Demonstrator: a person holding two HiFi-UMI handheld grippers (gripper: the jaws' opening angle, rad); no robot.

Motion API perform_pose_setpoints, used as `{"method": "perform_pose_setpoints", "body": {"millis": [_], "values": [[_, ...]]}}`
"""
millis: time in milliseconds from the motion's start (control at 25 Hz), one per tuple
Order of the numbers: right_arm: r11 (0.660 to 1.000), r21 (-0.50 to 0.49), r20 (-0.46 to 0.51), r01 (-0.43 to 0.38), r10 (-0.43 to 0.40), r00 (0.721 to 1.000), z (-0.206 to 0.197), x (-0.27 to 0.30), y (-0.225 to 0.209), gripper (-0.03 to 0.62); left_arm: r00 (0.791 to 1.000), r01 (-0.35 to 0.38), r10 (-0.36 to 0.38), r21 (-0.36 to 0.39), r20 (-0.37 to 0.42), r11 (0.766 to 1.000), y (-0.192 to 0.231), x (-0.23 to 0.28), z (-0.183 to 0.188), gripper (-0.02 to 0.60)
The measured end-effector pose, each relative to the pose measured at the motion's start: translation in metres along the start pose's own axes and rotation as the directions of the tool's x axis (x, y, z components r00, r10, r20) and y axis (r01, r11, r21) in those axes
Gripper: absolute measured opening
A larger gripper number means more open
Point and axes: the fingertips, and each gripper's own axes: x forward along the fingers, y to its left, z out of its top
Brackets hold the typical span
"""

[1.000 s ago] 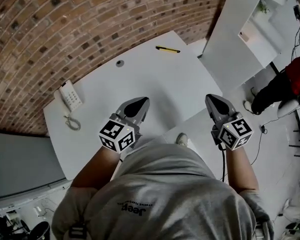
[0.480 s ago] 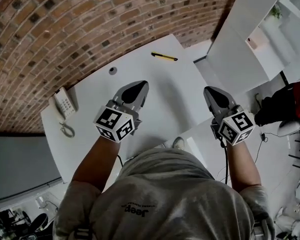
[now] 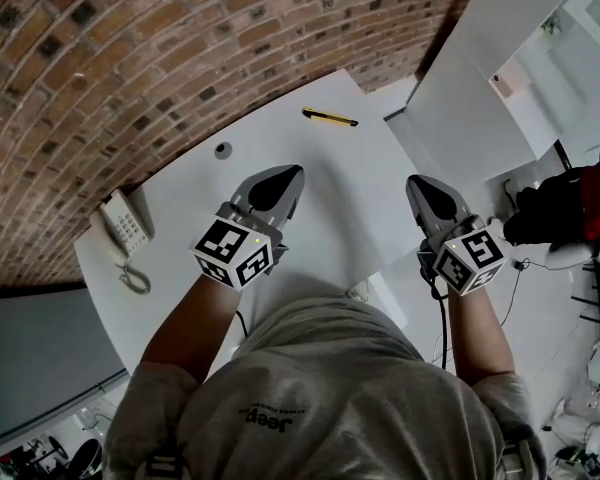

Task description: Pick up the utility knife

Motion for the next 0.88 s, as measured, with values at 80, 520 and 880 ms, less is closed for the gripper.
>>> {"method": "perform_pose_setpoints", "body": {"millis": [80, 520, 880], "values": [[1.0, 0.001, -0.001, 0.001, -0.001, 1.0, 0.0, 0.002, -0.004, 0.009, 1.0, 0.005, -0.005, -0.001, -0.001, 1.0, 0.001, 0.003, -0.001, 0.0], [1.0, 0.017, -0.021, -0.005, 0.005, 1.0, -0.009, 0.002, -0.019, 0.009, 0.989, 0.108, -0.086, 0.191, -0.119, 0.976, 0.005, 0.025, -0.007, 0.206], [1.0, -0.023, -0.059, -0.004, 0.003, 0.998, -0.025, 0.028, -0.049, 0.009, 0.89, 0.35, -0.126, 0.48, -0.437, 0.804, 0.042, 0.099, -0.035, 0.227]]}}
